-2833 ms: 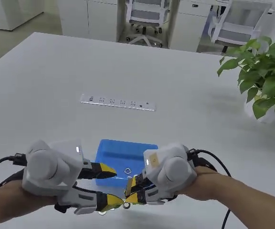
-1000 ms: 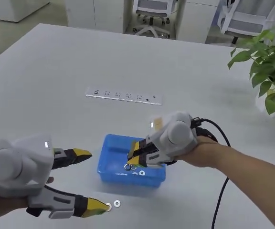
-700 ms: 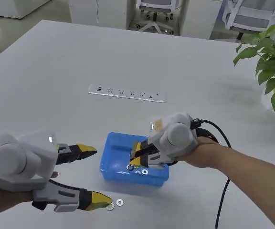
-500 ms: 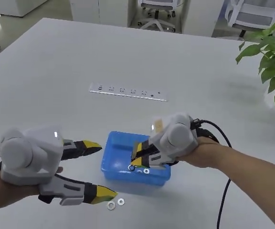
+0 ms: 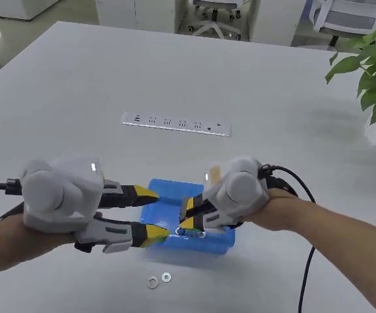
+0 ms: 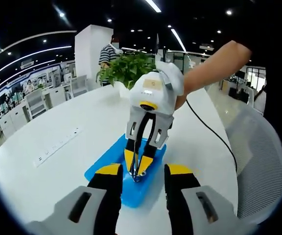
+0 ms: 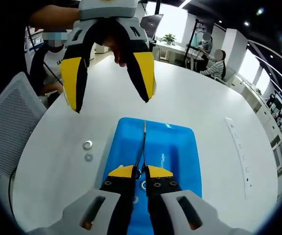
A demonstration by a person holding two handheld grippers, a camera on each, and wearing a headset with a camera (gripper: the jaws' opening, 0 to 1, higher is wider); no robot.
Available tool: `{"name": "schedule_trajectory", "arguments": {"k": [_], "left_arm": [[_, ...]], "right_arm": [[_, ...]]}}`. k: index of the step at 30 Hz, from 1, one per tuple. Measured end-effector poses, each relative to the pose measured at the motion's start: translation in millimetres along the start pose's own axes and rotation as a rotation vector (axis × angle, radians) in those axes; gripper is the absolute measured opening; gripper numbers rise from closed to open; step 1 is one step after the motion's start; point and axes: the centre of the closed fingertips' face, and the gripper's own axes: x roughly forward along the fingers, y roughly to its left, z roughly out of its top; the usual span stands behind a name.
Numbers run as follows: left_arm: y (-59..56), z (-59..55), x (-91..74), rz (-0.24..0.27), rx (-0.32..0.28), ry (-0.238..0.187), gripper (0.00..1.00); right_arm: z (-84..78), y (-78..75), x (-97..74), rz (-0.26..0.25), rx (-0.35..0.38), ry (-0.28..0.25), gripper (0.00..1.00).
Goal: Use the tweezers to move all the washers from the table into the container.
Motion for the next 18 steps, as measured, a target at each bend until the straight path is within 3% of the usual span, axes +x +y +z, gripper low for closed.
{"name": "schedule_trajectory", "arguments": {"k": [7, 18], "left_arm": [[11.7, 2.3, 12.6, -0.004, 0.048, 0.033, 0.28], [14.8, 4.6, 30.2, -0.056, 0.102, 0.051, 0.15]], "right_arm": [[-2.4, 0.9, 2.0, 0.007, -0.005, 0.006, 0.09], [-3.4, 1.1, 2.9, 0.011, -0.015, 0.006, 0.09]]}}
